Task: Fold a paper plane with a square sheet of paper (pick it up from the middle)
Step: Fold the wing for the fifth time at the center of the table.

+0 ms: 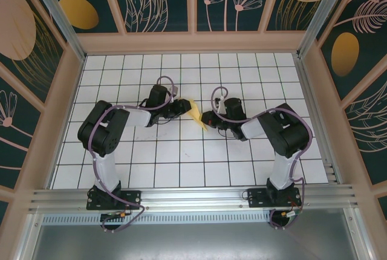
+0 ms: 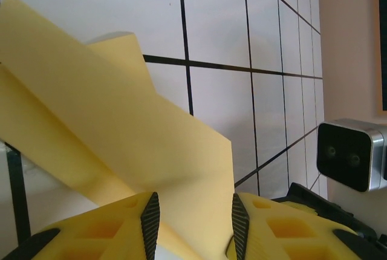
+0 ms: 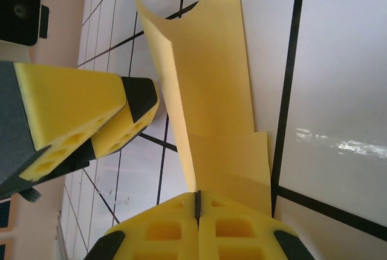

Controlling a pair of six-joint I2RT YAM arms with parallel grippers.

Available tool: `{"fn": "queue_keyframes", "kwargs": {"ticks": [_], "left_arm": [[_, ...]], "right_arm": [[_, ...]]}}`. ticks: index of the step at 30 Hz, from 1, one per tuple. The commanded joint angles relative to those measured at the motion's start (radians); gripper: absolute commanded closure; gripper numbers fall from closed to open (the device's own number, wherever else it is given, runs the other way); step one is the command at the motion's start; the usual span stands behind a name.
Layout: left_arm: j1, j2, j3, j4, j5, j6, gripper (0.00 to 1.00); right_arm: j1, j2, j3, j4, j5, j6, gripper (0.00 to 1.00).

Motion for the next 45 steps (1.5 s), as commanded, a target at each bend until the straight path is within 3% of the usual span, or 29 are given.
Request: {"fn": "queue_keyframes", "kwargs": {"ticks": [1,23,45], "left_arm": [[-0.009,-0.017,-0.012,0.06,0.036,-0.013,0.61],[-0.021,0.044,0.018,0.063,0.062,-0.008,0.62],[-0.022,0.093,0.051,-0.048,-0.008,0.007,0.67]], "right_arm": [[-0.004,0.027,-0.004,0.028,-0.023,0.025,1.0],[-0.011,0.09,0.024,-0.019,-0.04,0.072,1.0],[-0.013,0.098,0.041,-0.053,-0.053,0.068,1.0]]}}
